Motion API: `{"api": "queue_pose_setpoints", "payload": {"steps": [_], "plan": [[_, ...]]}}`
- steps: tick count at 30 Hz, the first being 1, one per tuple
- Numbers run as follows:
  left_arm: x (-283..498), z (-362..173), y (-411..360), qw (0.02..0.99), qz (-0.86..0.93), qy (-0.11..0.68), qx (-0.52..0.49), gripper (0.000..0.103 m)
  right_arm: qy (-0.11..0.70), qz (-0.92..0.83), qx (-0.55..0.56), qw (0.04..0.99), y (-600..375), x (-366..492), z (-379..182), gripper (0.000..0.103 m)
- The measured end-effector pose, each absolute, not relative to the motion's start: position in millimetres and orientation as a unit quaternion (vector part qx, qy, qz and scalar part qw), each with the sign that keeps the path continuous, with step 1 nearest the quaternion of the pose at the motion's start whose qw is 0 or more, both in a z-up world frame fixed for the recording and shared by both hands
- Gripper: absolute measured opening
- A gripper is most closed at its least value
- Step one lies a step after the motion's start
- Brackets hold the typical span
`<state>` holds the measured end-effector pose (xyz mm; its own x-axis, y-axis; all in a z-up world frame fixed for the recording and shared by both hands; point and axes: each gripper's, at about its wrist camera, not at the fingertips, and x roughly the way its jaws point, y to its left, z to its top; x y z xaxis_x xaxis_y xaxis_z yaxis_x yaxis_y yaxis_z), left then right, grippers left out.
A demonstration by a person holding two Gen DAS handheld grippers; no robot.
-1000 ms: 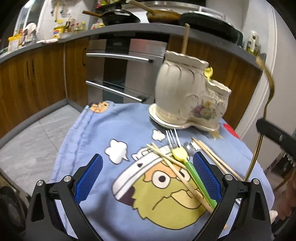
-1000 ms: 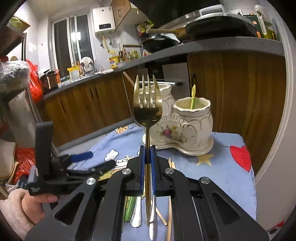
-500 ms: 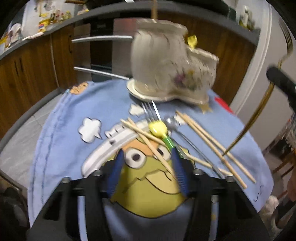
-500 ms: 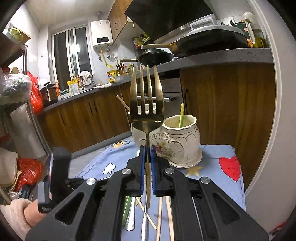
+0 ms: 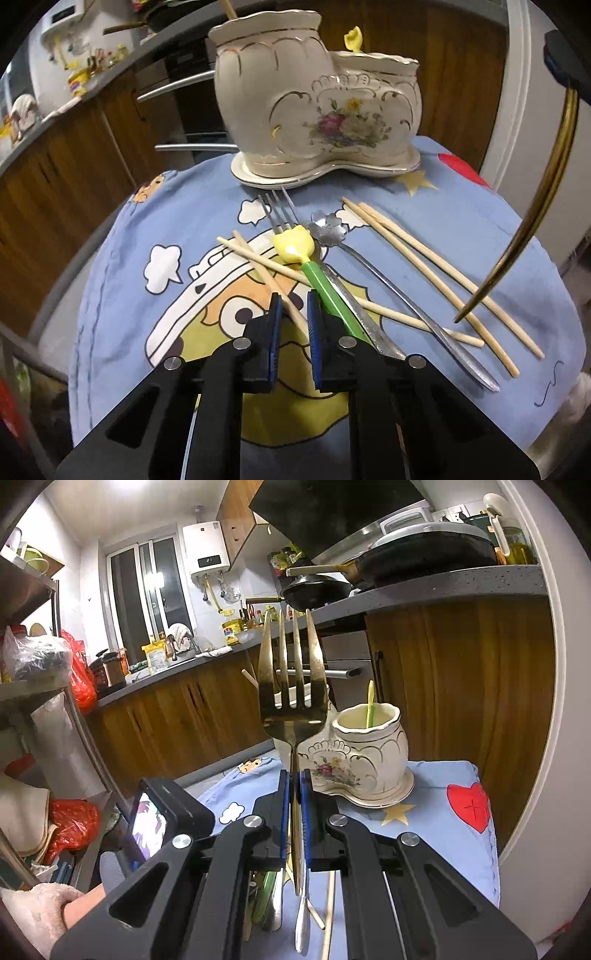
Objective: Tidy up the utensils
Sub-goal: 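Lift the gold fork with the right tool while the left tool grasps another wooden chopstick, then raise the chopstick over the tall cup while the right tool carries the gold fork over the small cup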
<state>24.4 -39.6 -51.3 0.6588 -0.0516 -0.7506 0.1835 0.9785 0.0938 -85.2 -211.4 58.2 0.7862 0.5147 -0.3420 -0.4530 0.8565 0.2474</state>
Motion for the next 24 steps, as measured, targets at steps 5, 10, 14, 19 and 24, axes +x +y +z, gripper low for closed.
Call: {"api": "queue_pose_setpoints", "payload": {"steps": [5, 10, 14, 19, 24], "plan": [[31, -46, -16, 0.898, -0.085, 0.430, 0.048, 0.008, 0.200, 0.260, 0.084, 0.941, -217, -87, 60, 0.006], [27, -42, 6, 0.895, -0.079, 0.437, 0.034, 0.006, 0.200, 0.262, 0.090, 0.940, -220, -88, 60, 0.006], [25, -46, 0, 0.887, -0.080, 0.451, 0.059, 0.010, 0.201, 0.263, 0.089, 0.940, -219, -88, 60, 0.006], [28, -47, -3, 0.889, -0.085, 0.445, 0.062, 0.019, 0.200, 0.262, 0.085, 0.940, -217, -90, 60, 0.006], [27, -46, 11, 0.895, -0.096, 0.433, 0.046, 0.007, 0.190, 0.258, 0.079, 0.944, -216, -91, 61, 0.006]]}}
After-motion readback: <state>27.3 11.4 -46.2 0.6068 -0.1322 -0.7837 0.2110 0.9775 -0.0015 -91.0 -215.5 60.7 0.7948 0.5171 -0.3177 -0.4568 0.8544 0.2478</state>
